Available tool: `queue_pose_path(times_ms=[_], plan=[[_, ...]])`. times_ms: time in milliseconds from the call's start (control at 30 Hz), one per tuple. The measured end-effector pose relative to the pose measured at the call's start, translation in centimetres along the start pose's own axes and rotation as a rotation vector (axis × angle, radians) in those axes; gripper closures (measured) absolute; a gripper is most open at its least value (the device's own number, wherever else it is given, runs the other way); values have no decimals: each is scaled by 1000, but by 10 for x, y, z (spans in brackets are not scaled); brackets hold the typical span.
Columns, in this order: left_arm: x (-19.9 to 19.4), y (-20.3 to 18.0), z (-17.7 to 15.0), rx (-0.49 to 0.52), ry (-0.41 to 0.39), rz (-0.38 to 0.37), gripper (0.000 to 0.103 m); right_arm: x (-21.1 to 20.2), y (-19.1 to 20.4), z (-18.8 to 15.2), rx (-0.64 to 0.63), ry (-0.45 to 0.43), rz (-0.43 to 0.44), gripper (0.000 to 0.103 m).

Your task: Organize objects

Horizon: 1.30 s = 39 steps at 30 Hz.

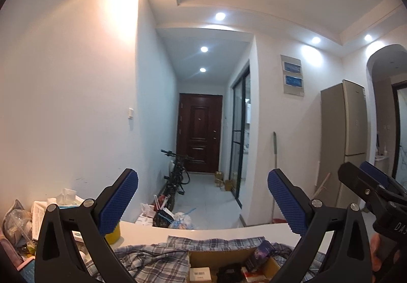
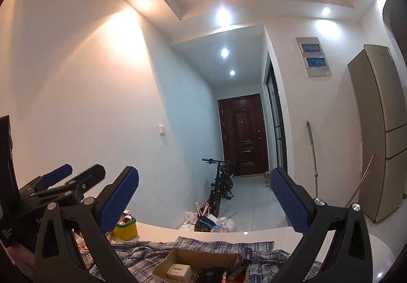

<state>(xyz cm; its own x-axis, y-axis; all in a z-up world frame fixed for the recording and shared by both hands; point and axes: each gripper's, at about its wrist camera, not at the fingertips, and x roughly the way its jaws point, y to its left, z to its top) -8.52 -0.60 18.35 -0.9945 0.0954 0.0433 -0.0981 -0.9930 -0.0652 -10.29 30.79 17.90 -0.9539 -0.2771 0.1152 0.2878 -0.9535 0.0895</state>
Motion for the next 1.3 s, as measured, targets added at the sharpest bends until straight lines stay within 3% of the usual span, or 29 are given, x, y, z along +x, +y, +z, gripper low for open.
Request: queue_pose_path(times_ms=[133,200,400,533,700,933,1133,1300], plan=[[-10,-4,5,36,-28,-43,0,-1,3,1,-34,-52,-48,0],[-21,-1,9,51,-53,1,0,-2,5,2,-40,-47,-53,0],[-50,-21,11,152,-48,-13,0,-4,4,14,10,9,-5,0],[-76,-29,1,205,-94,47,0,-22,-3,17,2,10,-32,0],[-80,-25,-18,143,-29,-1,0,-41,-12,12,-7,8,-96,0],[-101,5,-56,-15,50,-45,0,-62,-23,-24,42,97,-112,0],[-104,12,-89,0,98,19,0,-70,-17,-63,28,195,-130,0],[-80,15,-117,-21,178,1,0,-54,-18,-92,17,288,-187,0]])
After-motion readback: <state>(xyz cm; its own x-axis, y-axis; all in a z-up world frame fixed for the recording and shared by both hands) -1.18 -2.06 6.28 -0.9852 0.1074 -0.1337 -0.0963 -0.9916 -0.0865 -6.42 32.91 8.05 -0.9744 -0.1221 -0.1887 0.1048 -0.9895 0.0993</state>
